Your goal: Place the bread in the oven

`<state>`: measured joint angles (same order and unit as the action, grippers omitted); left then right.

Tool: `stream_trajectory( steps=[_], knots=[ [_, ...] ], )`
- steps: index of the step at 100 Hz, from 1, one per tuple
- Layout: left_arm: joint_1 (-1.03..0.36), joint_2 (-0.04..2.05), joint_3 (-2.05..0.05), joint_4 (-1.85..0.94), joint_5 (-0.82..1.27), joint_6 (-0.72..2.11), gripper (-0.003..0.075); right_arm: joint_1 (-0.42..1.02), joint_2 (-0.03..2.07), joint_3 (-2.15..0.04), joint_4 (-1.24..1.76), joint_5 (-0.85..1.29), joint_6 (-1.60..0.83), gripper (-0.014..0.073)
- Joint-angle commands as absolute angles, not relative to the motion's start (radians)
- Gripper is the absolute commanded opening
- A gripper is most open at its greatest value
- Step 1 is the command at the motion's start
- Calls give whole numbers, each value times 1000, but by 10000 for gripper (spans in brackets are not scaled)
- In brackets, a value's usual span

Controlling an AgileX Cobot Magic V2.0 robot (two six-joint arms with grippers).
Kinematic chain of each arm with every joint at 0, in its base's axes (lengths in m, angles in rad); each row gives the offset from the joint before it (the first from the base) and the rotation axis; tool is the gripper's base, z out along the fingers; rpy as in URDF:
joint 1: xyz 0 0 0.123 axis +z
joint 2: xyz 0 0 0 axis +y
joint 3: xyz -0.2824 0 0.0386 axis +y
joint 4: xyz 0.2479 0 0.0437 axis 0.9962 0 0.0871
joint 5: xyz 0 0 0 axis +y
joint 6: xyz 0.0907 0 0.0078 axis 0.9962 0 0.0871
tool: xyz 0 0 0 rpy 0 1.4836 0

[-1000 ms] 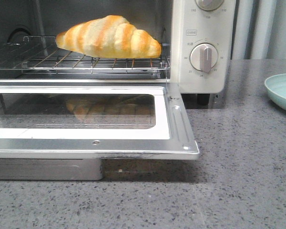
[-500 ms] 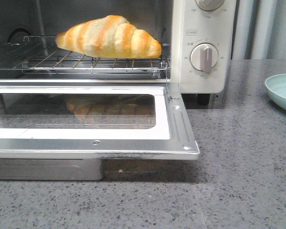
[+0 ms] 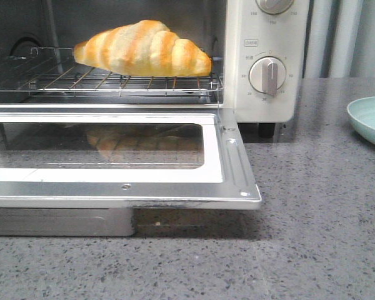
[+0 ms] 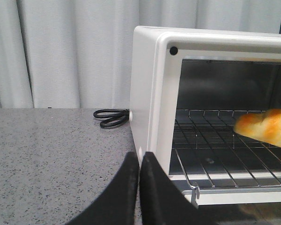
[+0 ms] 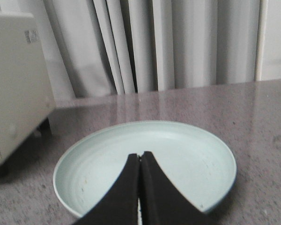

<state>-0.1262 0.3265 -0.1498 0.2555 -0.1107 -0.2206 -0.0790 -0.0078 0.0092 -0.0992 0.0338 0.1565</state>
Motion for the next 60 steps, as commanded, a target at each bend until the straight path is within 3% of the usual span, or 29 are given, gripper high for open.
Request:
stream_trajectory(
  steps=[1, 60],
  knots=[
    [-123, 335, -176, 248, -187, -229, -21, -84, -29, -1, -137, 15, 145, -76],
    [-123, 335, -176, 248, -187, -229, -21, -84, -29, 23, -156, 304, 145, -76]
  ],
)
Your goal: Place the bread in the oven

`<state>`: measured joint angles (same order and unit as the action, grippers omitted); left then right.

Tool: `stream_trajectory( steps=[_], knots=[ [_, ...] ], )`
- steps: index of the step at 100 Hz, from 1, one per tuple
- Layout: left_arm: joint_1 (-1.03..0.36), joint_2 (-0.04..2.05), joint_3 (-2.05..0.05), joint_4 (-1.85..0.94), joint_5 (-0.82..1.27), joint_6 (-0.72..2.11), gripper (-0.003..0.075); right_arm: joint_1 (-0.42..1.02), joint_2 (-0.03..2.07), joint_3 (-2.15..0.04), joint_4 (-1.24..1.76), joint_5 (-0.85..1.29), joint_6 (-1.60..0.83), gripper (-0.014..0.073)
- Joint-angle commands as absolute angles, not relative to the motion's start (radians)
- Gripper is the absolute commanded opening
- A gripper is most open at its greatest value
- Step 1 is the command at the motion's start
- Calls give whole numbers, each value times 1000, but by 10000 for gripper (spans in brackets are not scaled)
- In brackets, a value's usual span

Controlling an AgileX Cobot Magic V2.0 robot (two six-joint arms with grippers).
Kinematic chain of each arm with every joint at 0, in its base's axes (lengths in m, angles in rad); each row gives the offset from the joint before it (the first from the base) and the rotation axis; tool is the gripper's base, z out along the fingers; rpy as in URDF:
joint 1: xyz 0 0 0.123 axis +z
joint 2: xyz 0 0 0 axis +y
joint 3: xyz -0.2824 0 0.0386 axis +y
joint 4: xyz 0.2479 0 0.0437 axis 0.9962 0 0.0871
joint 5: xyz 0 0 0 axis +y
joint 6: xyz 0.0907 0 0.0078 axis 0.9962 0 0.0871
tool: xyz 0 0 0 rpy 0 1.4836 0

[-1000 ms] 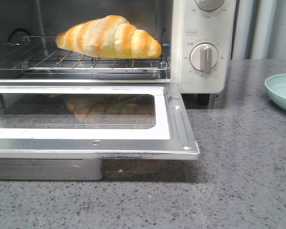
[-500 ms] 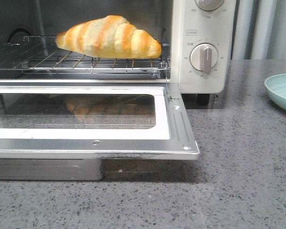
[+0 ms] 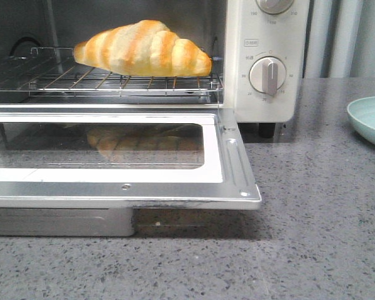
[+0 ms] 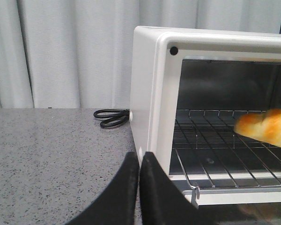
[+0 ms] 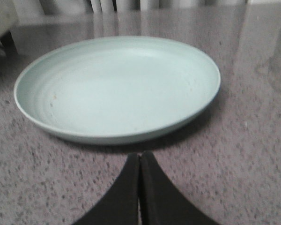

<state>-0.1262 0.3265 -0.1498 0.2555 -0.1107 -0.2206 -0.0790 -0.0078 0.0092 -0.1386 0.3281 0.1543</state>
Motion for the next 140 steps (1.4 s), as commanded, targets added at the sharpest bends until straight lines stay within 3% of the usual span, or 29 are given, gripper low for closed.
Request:
stream_trajectory(
  steps=[1, 127, 140],
  knots=[
    [-123, 335, -176, 248, -187, -229, -21, -84, -29, 23, -156, 304, 145, -76],
    [-161, 335, -175, 248, -185, -227, -21, -84, -29, 23, -156, 305, 145, -76],
    [-152, 258, -151, 203, -183, -221, -21, -84, -29, 23, -156, 305, 145, -76]
  ],
)
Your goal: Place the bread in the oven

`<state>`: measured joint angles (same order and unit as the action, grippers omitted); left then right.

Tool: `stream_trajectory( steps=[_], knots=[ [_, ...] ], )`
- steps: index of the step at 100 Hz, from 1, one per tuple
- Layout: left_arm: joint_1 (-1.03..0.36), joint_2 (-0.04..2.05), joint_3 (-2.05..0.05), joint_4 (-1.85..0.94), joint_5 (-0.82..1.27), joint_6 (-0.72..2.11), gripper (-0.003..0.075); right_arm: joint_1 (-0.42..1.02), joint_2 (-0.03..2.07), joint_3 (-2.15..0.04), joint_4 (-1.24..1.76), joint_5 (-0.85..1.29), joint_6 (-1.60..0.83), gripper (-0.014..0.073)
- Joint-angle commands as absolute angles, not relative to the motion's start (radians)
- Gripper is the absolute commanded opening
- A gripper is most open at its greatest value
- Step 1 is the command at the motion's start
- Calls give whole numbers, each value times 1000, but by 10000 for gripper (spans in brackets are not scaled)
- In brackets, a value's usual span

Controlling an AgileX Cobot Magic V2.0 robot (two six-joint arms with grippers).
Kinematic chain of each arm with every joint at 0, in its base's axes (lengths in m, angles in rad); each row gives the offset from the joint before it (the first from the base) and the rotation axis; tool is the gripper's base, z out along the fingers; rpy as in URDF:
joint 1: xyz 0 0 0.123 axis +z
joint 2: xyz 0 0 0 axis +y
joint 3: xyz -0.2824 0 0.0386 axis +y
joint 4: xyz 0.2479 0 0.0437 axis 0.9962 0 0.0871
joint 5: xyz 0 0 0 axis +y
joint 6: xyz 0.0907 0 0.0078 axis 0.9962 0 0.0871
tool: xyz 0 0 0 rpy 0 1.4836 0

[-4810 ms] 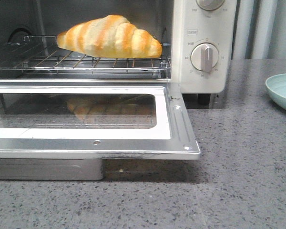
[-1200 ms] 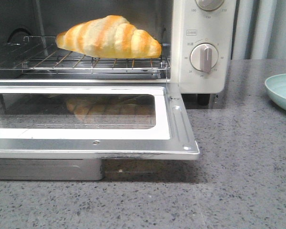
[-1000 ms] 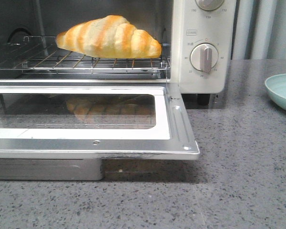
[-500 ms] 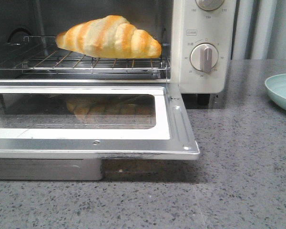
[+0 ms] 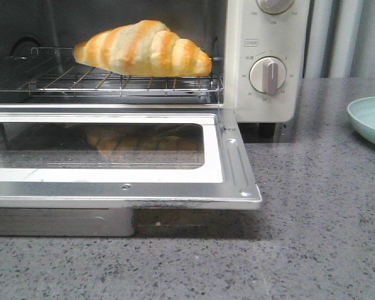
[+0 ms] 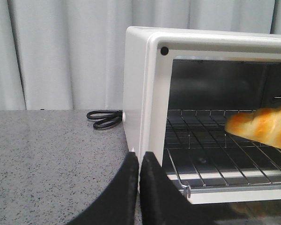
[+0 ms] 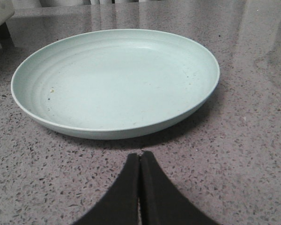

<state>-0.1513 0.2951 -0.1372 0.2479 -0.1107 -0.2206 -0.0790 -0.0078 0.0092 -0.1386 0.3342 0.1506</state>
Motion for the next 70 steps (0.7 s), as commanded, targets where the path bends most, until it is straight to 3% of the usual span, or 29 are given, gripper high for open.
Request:
stream_trajectory(
  steps=[1, 38, 70],
  knots=[
    [-152, 253, -146, 198, -183, -220, -21, -84, -29, 23, -156, 305, 145, -76],
    [-43, 8, 26, 24, -130, -163, -21, -84, -29, 23, -156, 305, 145, -76],
    [-12, -34, 24, -70, 130, 26, -21, -84, -29, 23, -156, 305, 145, -76]
  ],
)
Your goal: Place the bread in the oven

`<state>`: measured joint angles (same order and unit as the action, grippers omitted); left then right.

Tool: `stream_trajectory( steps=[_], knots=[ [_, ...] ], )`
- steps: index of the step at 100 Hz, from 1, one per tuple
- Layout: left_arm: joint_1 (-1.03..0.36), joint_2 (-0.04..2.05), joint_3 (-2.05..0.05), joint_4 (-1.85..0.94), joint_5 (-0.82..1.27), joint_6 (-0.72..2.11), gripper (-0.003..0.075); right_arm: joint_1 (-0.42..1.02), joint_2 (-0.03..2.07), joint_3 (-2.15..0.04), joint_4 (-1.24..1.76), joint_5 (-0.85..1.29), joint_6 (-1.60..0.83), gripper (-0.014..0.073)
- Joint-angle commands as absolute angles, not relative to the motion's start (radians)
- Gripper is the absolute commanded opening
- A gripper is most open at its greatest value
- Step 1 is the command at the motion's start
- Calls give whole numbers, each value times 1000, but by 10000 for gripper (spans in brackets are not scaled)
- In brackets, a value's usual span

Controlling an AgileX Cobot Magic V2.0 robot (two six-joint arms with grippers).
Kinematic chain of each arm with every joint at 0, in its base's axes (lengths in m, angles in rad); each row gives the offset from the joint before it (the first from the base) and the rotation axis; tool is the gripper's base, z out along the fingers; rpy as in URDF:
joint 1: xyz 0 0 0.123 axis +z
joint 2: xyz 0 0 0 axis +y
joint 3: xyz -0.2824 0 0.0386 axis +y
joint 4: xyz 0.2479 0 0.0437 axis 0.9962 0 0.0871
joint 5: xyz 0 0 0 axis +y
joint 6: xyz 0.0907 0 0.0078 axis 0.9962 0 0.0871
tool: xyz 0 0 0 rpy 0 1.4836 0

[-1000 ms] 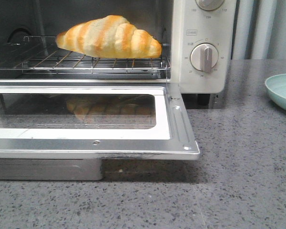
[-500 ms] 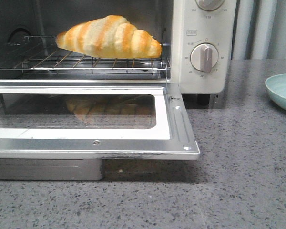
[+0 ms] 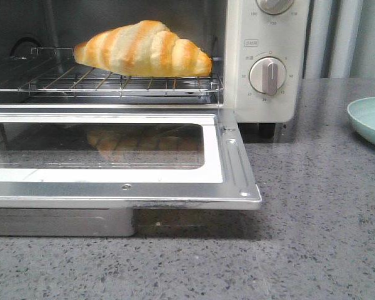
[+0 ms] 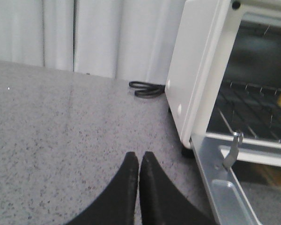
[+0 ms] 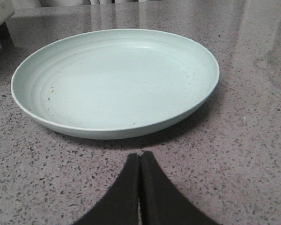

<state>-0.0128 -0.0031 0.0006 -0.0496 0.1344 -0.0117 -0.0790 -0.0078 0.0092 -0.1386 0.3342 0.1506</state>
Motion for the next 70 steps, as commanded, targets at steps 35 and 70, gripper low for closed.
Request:
stream_trajectory(
  steps=[35, 70],
  knots=[
    [-12, -34, 24, -59, 297, 42, -21, -84, -29, 23, -156, 305, 145, -76],
    [-12, -34, 24, -21, 291, 42, -21, -84, -29, 23, -156, 305, 145, -76]
  ],
)
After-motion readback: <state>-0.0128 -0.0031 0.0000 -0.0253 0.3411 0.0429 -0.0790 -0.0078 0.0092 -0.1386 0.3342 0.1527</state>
